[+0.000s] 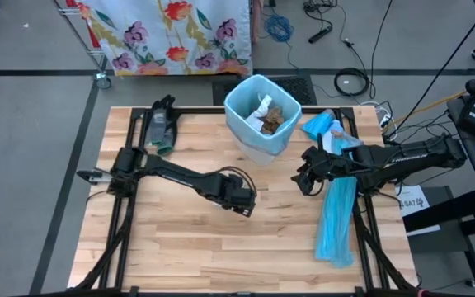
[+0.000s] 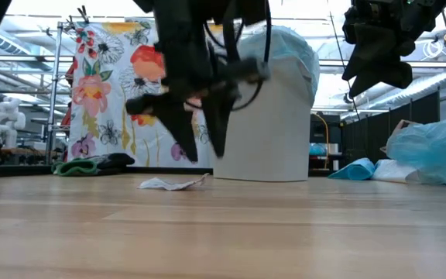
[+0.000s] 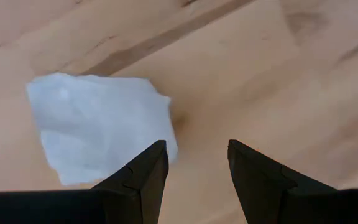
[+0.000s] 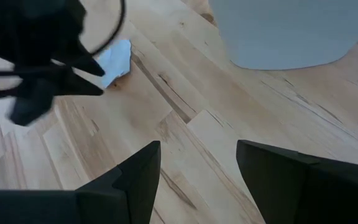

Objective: Place trash/remove bag and relplace
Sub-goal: Put the white paper into the trash bin

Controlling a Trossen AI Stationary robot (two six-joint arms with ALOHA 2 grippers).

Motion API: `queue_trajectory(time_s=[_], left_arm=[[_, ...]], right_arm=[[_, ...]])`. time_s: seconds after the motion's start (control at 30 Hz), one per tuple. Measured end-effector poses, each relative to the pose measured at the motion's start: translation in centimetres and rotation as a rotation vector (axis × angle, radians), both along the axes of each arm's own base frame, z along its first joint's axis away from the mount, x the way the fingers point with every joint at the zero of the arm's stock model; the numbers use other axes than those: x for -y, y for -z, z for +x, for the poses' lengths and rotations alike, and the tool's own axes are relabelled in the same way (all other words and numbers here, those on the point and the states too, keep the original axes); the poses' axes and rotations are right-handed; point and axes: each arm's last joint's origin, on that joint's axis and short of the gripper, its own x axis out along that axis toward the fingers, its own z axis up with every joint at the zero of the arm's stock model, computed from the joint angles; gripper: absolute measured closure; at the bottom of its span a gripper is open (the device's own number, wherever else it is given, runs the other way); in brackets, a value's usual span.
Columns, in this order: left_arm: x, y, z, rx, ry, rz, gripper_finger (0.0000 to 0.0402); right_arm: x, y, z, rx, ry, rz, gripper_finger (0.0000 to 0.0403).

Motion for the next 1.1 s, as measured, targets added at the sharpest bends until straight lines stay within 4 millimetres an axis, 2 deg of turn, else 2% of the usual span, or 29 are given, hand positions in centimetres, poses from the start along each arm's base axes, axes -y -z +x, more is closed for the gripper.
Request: queue_trajectory(time_s=[0.13,0.33,0.47,0.63,0.73,0.9,1.0,1.1], left_arm=[[-0.3,1.6,0.3,-0.040,-0.029,0.011,0.0230],[-0.9,2.6,0.0,-0.109,-0.121,0.038,0.0242],[-1.6,2.6,-0.1,-0.122,-0.139,0.047,0.0289],[-2.3,2.6,0.0,-0.135,-0.138,0.022,0.0386],[-2.1,2.6,-0.1,-0.142,-0.119,-0.010,0.0395],[-1.5,1.3,0.2,-0.109,-0.100,-0.027,0.0399],[-1.3,-0.2,0.0,-0.087,-0.088,-0.006,0.0399],[-1.2,-2.6,-0.1,-0.043,-0.070,0.022,0.0400]], right_arm=[[0.0,0.0,0.0,0.001,0.000,0.000,0.0200],[0.0,0.0,0.0,0.000,0.000,0.000,0.0200],[0.0,0.0,0.0,-0.001,0.000,0.000,0.0200],[0.0,0.0,0.0,0.000,0.000,0.000,0.0200],[0.0,0.0,0.0,0.000,0.000,0.000,0.0200],[0.0,0.0,0.0,0.000,0.000,0.000,0.0200],[0.0,0.0,0.0,-0.001,0.000,0.000,0.0200],[0.0,0.0,0.0,-0.001,0.000,0.000,0.0200]])
